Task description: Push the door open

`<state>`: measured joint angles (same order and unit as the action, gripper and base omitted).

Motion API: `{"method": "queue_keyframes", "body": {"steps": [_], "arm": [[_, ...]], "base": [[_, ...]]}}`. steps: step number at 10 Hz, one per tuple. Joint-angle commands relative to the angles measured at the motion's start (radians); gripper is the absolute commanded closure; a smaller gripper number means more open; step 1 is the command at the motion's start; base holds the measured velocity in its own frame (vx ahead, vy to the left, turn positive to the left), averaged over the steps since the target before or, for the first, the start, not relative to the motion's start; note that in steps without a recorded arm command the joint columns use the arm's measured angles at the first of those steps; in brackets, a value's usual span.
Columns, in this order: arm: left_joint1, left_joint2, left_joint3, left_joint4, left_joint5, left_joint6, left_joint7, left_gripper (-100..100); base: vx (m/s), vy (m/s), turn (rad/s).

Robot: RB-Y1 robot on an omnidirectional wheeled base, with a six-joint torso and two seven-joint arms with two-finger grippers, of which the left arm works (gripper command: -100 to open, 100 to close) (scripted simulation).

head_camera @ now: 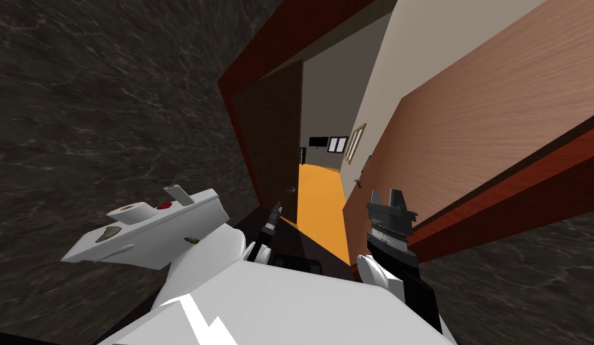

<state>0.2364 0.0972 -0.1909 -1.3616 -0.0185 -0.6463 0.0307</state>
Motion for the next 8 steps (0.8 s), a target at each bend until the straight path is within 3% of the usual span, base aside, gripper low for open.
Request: {"method": "queue_keyframes", "body": {"steps": [1, 8], "arm": [[-0.013, 0.001, -0.011, 0.046, 0.000, -0.014, 0.004, -100], [-0.063, -0.002, -0.060, 0.218, 0.000, -0.051, 0.019, -100]], "base": [[0.058, 0.105, -0.091], [0.072, 0.119, -0.082]]}}
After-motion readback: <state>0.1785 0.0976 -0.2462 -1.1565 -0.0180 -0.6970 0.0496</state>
